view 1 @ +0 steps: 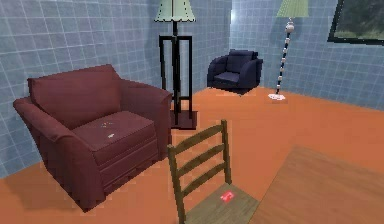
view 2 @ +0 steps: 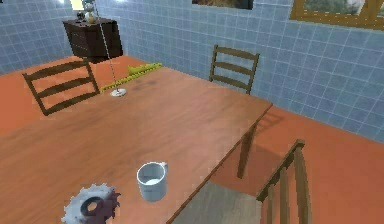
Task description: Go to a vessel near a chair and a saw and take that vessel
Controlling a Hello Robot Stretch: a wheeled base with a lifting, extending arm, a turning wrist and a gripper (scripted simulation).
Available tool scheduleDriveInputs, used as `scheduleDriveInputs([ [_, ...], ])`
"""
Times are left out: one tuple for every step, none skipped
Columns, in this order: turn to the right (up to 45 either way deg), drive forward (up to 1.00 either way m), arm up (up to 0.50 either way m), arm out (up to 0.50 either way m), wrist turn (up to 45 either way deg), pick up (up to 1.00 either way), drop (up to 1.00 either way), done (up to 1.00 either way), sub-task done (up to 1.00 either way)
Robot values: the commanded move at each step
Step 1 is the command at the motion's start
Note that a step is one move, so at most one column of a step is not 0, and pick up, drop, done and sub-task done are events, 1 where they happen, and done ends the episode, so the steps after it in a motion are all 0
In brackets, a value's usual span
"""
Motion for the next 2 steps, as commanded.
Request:
scheduleDriveInputs([
  [0.0,0.0,0.5,0.0,0.0,0.0,0.0,0.0,0.0],
  [0.0,0.0,0.34,0.0,0.0,0.0,0.0,0.0,0.0],
])
